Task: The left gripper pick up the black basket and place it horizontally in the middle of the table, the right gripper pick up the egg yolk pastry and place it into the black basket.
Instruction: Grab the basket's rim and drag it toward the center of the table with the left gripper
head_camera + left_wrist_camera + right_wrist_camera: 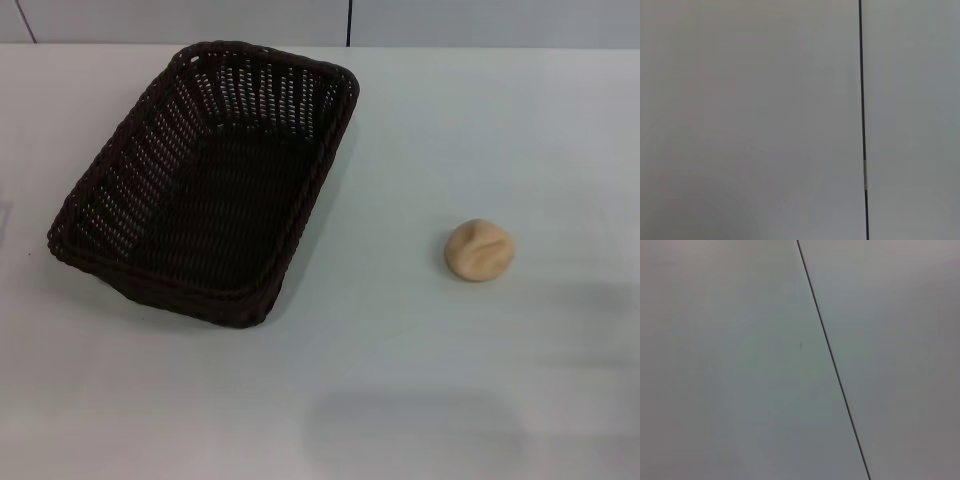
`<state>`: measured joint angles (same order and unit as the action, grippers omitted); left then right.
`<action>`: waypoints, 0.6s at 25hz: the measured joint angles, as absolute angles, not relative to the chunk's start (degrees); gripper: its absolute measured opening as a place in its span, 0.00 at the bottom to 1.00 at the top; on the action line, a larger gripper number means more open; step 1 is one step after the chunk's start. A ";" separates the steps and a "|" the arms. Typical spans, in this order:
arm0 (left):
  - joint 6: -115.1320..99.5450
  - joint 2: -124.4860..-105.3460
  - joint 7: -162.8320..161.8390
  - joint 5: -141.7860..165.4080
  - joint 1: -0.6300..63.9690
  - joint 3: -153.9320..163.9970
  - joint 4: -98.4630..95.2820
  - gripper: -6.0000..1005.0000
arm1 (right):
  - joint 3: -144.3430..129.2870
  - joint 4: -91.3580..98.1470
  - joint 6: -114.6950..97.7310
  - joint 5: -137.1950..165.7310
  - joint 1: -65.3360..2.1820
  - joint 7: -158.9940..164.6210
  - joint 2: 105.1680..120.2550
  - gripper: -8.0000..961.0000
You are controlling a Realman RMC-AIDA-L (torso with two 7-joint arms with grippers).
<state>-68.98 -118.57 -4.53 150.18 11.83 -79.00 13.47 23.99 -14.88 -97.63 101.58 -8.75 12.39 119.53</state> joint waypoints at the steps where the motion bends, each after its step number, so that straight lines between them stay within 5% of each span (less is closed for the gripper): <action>1: -68.97 -118.56 -4.52 150.20 11.95 -79.01 13.50 0.83 | 23.71 -14.88 -97.60 101.60 -8.80 12.39 119.53 0.82; 10: -68.65 -118.32 -4.76 150.24 11.81 -77.38 14.57 0.83 | 23.46 -14.84 -97.52 101.60 -9.17 12.40 119.45 0.82; 14: -65.80 -117.17 -5.03 151.45 11.21 -75.02 18.41 0.83 | 23.37 -14.85 -97.60 101.61 -9.52 12.64 119.31 0.82; 15: -57.50 -114.81 -4.96 154.68 9.51 -74.44 27.40 0.83 | 23.34 -14.85 -97.67 101.61 -9.56 12.71 119.30 0.82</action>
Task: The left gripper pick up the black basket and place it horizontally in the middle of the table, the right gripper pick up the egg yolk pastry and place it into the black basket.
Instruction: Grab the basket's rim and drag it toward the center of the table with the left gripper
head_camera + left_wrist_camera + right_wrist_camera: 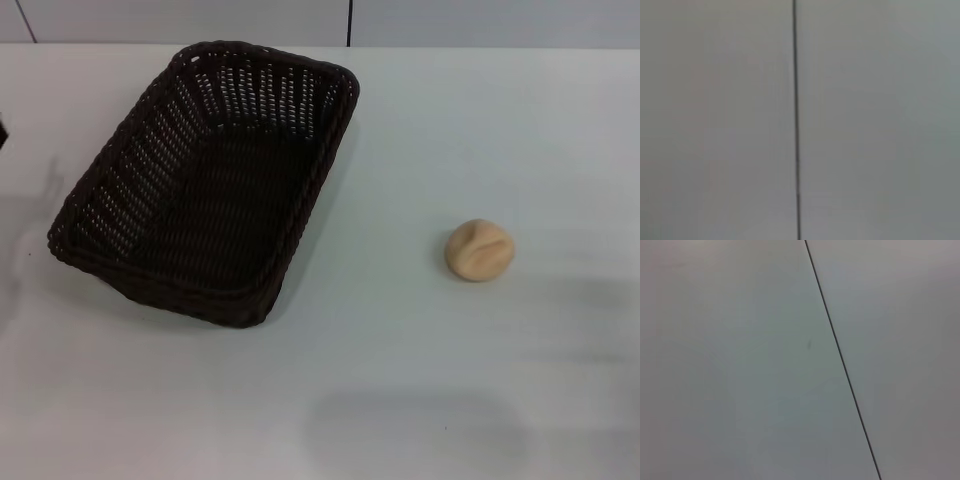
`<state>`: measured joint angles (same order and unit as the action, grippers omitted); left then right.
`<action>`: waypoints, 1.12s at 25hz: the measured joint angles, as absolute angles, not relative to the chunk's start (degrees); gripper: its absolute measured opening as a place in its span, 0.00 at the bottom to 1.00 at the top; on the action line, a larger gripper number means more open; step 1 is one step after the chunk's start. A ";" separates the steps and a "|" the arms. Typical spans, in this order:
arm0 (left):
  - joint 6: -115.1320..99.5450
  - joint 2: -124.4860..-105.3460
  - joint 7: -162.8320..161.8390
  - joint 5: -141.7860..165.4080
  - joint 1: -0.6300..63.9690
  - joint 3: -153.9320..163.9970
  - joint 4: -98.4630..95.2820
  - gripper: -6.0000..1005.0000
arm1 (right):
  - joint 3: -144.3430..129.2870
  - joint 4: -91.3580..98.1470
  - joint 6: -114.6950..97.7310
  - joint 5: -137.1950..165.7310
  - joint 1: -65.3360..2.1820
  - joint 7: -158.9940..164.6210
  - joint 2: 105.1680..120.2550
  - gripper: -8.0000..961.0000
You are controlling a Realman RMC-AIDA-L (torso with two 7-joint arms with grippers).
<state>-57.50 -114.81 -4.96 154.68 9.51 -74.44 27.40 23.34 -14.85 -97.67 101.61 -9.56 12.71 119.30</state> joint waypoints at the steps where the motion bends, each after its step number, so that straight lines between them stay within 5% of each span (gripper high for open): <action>1: -52.30 -113.65 -4.78 156.13 8.60 -74.92 32.57 0.83 | 23.29 -14.86 -97.80 101.61 -9.56 12.75 119.30 0.82; 4: -47.67 -112.74 -4.60 157.58 7.89 -75.50 36.92 0.83 | 23.12 -14.87 -97.91 101.61 -9.57 12.81 119.28 0.82; 5: -33.43 -110.39 -5.11 162.91 5.86 -77.78 50.15 0.83 | 23.02 -14.87 -97.89 101.61 -9.57 12.83 119.27 0.82; 8: -12.86 -107.77 -6.50 165.17 4.27 -79.45 66.35 0.83 | 22.78 -14.93 -97.82 101.60 -9.58 12.91 119.26 0.82; 10: -12.86 -107.77 -6.50 165.17 4.27 -79.45 66.35 0.83 | 22.77 -14.97 -97.83 101.60 -9.59 12.93 119.26 0.82; 14: 22.12 -106.82 -0.57 164.91 7.17 -82.04 84.61 0.83 | 22.76 -15.11 -97.59 101.60 -9.79 12.95 119.26 0.82; 15: 37.19 -110.83 7.76 164.73 9.82 -85.88 91.05 0.83 | 22.76 -15.12 -97.51 101.60 -9.85 12.96 119.27 0.82; 16: 37.19 -110.83 7.76 164.73 9.82 -85.88 91.05 0.83 | 22.76 -15.12 -97.45 101.60 -9.89 12.97 119.29 0.82; 17: 45.22 -114.62 14.21 164.72 11.33 -89.43 93.90 0.83 | 22.76 -15.12 -97.43 101.60 -9.93 12.97 119.31 0.82; 19: 45.22 -114.62 14.21 164.72 11.33 -89.43 93.90 0.83 | 22.76 -15.12 -97.39 101.60 -10.03 12.98 119.32 0.82; 21: 57.25 -118.47 22.37 162.68 14.91 -94.17 97.67 0.83 | 22.76 -15.16 -97.32 101.59 -10.15 12.99 119.32 0.82; 28: 66.06 -118.11 22.62 160.04 21.87 -94.75 93.23 0.83 | 22.76 -15.23 -96.48 101.50 -10.38 12.99 119.31 0.82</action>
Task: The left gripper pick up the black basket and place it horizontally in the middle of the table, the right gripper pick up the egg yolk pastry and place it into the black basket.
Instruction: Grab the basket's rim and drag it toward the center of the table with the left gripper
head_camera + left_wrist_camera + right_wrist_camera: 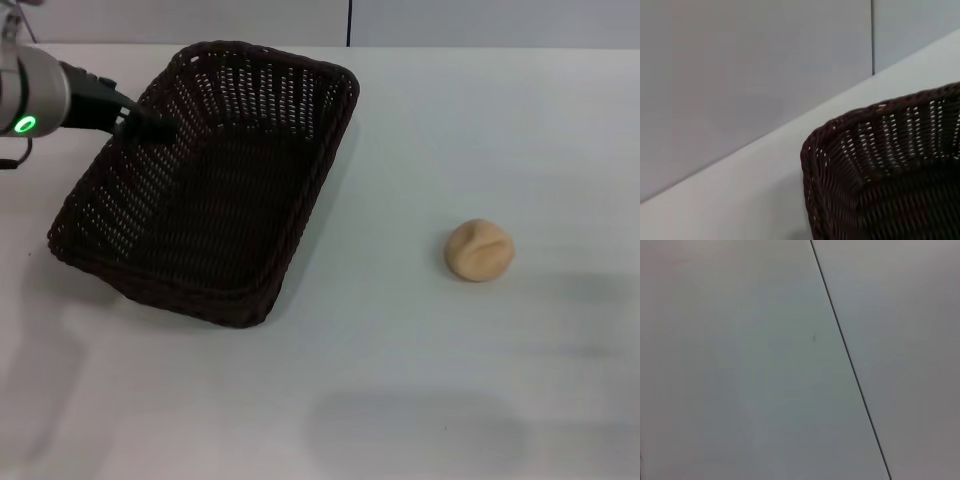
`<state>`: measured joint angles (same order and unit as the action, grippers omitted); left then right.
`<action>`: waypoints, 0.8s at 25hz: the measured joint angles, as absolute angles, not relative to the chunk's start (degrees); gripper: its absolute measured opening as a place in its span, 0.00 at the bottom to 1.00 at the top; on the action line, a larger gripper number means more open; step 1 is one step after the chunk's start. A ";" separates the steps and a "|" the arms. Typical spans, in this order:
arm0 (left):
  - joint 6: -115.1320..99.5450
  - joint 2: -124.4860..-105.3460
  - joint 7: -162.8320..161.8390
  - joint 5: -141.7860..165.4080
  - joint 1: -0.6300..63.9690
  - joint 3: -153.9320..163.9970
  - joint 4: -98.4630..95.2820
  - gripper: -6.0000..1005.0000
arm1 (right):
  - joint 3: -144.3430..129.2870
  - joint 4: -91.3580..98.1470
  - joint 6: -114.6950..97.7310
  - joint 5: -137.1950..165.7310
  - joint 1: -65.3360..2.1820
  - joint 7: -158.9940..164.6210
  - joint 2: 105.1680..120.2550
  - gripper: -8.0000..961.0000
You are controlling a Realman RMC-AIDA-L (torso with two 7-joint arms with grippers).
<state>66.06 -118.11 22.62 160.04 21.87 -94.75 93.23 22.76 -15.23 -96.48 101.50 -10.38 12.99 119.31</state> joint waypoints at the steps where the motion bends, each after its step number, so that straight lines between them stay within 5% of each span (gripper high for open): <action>1: 65.88 -118.15 22.61 160.30 22.41 -94.78 92.21 0.83 | 22.76 -15.20 -96.47 101.49 -10.38 12.99 119.31 0.82; 20: 58.18 -118.18 21.94 164.13 28.56 -95.45 76.00 0.83 | 22.76 -15.03 -96.00 101.56 -11.18 13.01 119.26 0.82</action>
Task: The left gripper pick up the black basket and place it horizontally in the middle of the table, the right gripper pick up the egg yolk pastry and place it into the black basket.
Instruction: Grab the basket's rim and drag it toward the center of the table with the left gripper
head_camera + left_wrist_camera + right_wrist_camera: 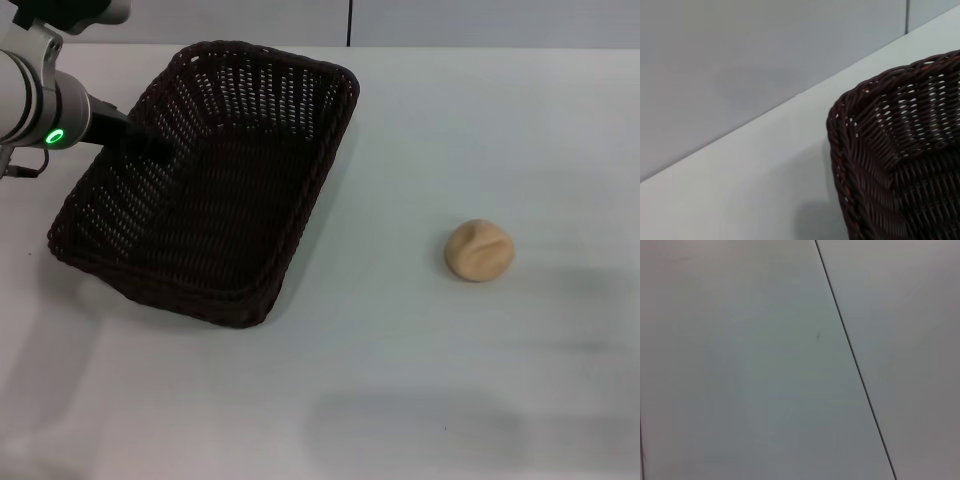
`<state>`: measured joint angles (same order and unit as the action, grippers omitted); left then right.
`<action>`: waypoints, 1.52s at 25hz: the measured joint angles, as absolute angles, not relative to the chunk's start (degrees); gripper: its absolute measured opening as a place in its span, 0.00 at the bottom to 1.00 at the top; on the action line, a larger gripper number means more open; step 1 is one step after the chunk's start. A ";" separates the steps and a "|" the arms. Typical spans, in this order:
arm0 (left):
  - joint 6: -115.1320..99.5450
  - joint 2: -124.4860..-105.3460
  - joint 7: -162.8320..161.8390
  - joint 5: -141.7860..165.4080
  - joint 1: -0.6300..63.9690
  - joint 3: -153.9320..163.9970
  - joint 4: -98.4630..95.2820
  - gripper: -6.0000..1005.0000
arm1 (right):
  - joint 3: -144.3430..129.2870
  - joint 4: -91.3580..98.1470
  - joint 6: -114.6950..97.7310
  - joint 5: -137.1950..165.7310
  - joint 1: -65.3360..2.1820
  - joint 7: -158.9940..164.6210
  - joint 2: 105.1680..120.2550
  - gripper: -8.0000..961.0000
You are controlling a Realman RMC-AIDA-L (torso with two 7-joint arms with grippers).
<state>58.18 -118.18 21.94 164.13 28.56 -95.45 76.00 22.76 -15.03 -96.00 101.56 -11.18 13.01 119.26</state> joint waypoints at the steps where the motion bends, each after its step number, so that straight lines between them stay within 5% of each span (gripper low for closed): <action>1: 58.18 -118.18 21.94 164.13 28.56 -95.45 76.00 0.83 | 22.76 -15.03 -95.98 101.56 -11.24 13.01 119.26 0.82; 9: 57.22 -117.96 20.33 165.46 29.53 -95.56 73.78 0.83 | 22.76 -15.06 -95.88 101.60 -11.37 13.01 119.26 0.82; 15: 57.69 -118.06 21.97 165.44 29.53 -95.47 73.74 0.67 | 22.76 -15.03 -95.88 101.61 -11.37 13.01 119.24 0.82; 20: 57.79 -118.01 22.19 165.41 29.53 -95.29 74.03 0.44 | 22.76 -15.03 -95.88 101.61 -11.46 13.01 119.20 0.82; 38: 64.31 -117.98 45.44 149.61 29.24 -100.23 84.23 0.37 | 22.68 -15.23 -96.98 101.60 -11.52 13.01 119.18 0.82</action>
<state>64.31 -117.98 45.44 149.61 29.24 -100.23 84.23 22.67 -15.23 -96.98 101.60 -11.52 13.01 119.18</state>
